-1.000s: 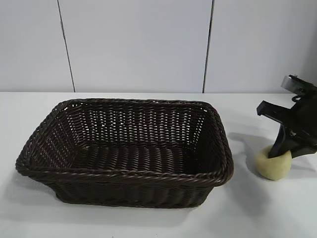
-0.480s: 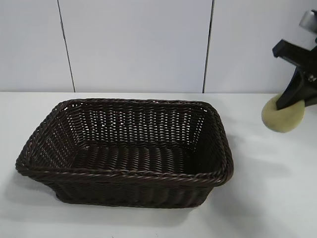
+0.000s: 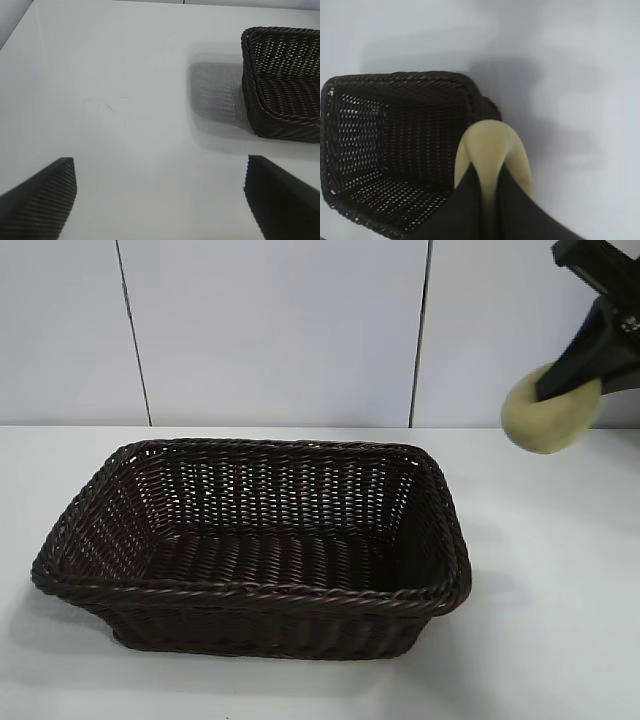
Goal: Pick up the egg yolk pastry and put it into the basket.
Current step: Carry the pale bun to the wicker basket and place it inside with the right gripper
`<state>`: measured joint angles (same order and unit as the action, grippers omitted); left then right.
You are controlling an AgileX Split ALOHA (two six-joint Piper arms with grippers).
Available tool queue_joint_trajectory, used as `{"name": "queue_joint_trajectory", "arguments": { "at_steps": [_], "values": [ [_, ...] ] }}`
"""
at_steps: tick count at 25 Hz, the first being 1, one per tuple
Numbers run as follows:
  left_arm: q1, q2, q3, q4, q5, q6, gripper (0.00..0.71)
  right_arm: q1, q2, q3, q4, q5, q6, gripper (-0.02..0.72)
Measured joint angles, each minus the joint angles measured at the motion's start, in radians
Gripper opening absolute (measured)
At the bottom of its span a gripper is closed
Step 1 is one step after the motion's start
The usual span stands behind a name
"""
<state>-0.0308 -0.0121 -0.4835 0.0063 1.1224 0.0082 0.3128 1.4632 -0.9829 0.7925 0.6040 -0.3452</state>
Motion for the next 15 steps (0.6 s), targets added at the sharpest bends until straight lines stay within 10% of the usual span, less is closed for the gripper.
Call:
{"name": "queue_joint_trajectory", "arguments": {
  "at_steps": [15],
  "values": [
    [0.000,0.000,0.000,0.000,0.000,0.000,0.661,0.339,0.184,0.000,0.061,-0.351,0.003,0.024]
  ]
}}
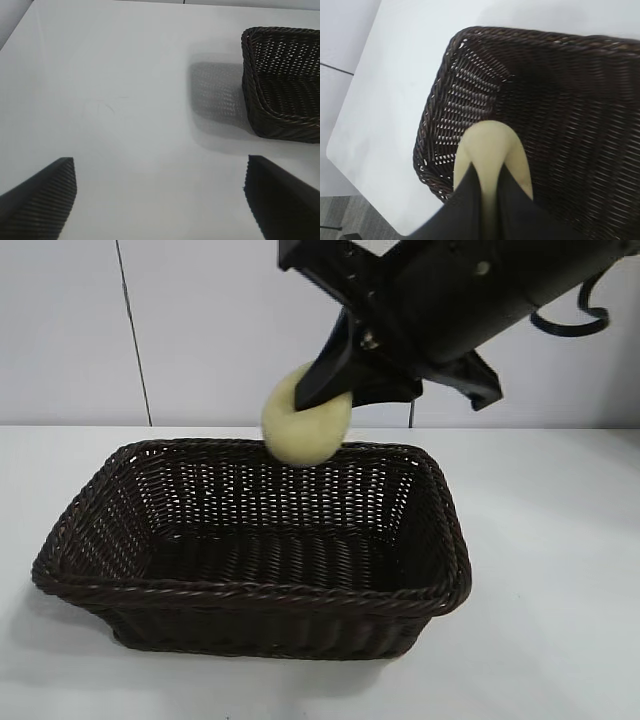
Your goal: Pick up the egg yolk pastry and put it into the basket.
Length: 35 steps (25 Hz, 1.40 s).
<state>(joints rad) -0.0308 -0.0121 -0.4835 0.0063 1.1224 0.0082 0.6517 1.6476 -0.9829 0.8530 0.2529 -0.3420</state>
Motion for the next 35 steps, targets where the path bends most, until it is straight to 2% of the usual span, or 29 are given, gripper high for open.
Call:
{"name": "queue_joint_trajectory", "arguments": {
  "at_steps": [6,9,11,16,18,22,27,31,35],
  "values": [
    [0.000,0.000,0.000,0.000,0.000,0.000,0.661,0.000,0.092,0.000,0.007,-0.063,0.002,0.024],
    [0.000,0.000,0.000,0.000,0.000,0.000,0.661,0.000,0.097,0.000,0.014,-0.070,0.004,0.069],
    [0.000,0.000,0.000,0.000,0.000,0.000,0.661,0.000,0.097,0.000,0.014,-0.072,0.005,0.159],
    [0.000,0.000,0.000,0.000,0.000,0.000,0.661,0.000,0.097,0.000,0.018,-0.073,0.005,0.475],
    [0.000,0.000,0.000,0.000,0.000,0.000,0.661,0.000,0.097,0.000,0.022,-0.073,0.005,0.537],
    [0.000,0.000,0.000,0.000,0.000,0.000,0.661,0.000,0.093,0.000,0.022,-0.051,0.013,0.570],
    [0.000,0.000,0.000,0.000,0.000,0.000,0.661,0.000,0.056,-0.009,0.022,0.000,0.020,0.571],
    [0.000,0.000,0.000,0.000,0.000,0.000,0.661,0.000,0.050,-0.081,0.008,0.102,0.021,0.571],
    [0.000,0.000,0.000,0.000,0.000,0.000,0.661,-0.004,0.050,-0.183,-0.075,0.226,0.075,0.571]
  ]
}}
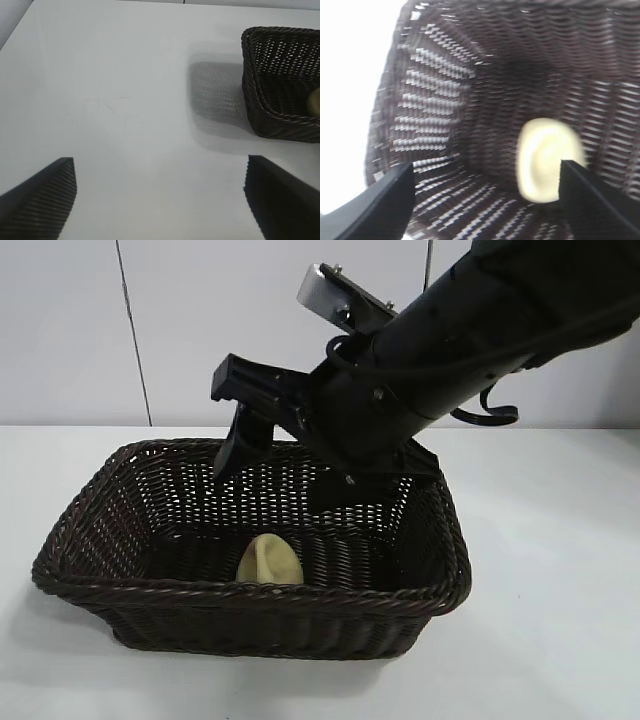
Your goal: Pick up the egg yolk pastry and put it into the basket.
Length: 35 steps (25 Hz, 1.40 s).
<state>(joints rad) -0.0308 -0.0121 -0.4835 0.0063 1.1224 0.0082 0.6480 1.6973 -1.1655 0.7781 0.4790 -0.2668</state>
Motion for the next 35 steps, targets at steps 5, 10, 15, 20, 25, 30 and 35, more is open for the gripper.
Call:
{"name": "queue_joint_trajectory", "arguments": {
  "at_steps": [5,10,15,20,25,30,35],
  "values": [
    [0.000,0.000,0.000,0.000,0.000,0.000,0.661,-0.067,0.000,-0.115,-0.225,0.155,0.186,0.571],
    [0.000,0.000,0.000,0.000,0.000,0.000,0.661,-0.144,0.000,-0.214,-0.441,0.337,0.291,0.571],
    [0.000,0.000,0.000,0.000,0.000,0.000,0.661,-0.230,0.000,-0.278,-0.570,0.506,0.334,0.571],
    [0.000,0.000,0.000,0.000,0.000,0.000,0.661,-0.342,0.000,-0.284,-0.646,0.583,0.361,0.571],
    [0.000,0.000,0.000,0.000,0.000,0.000,0.661,-0.466,0.000,-0.284,-0.721,0.608,0.364,0.571],
    [0.000,0.000,0.000,0.000,0.000,0.000,0.661,-0.577,0.000,-0.284,-0.803,0.640,0.366,0.571],
    [0.000,0.000,0.000,0.000,0.000,0.000,0.661,-0.643,0.000,-0.284,-0.847,0.712,0.365,0.571]
  ]
}}
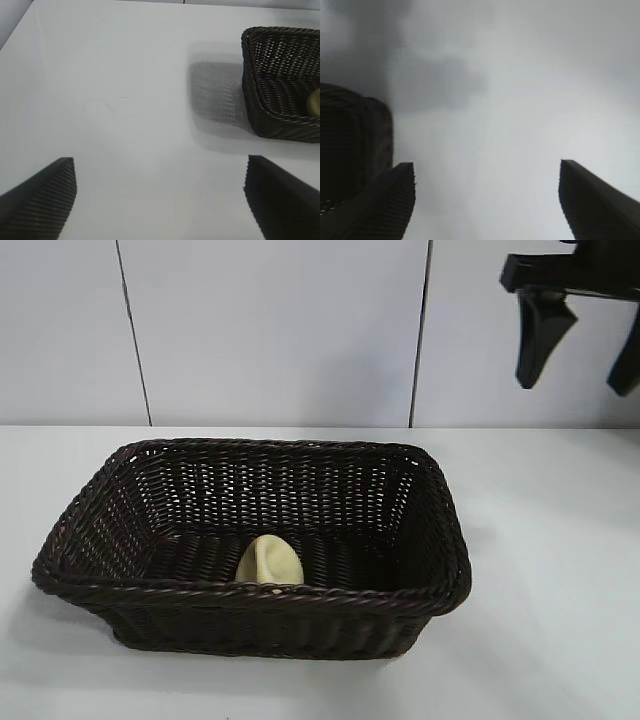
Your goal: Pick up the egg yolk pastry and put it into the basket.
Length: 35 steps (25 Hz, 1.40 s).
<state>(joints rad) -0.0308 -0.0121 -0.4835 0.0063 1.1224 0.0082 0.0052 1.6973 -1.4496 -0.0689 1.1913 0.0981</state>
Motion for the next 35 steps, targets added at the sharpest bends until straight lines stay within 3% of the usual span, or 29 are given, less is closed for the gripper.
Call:
{"name": "queue_joint_trajectory", "arguments": {
  "at_steps": [4,9,23,32,35],
  "values": [
    [0.000,0.000,0.000,0.000,0.000,0.000,0.661,-0.008,0.000,0.000,-0.001,0.024,-0.028,0.571],
    [0.000,0.000,0.000,0.000,0.000,0.000,0.661,-0.008,-0.026,0.051,0.043,0.024,-0.044,0.571],
    [0.000,0.000,0.000,0.000,0.000,0.000,0.661,-0.008,-0.460,0.527,0.057,0.021,-0.070,0.571],
    [0.000,0.000,0.000,0.000,0.000,0.000,0.661,-0.008,-0.880,0.796,0.058,-0.148,-0.119,0.571],
    [0.000,0.000,0.000,0.000,0.000,0.000,0.661,-0.008,-0.997,0.885,0.063,-0.166,-0.122,0.571]
  ]
}}
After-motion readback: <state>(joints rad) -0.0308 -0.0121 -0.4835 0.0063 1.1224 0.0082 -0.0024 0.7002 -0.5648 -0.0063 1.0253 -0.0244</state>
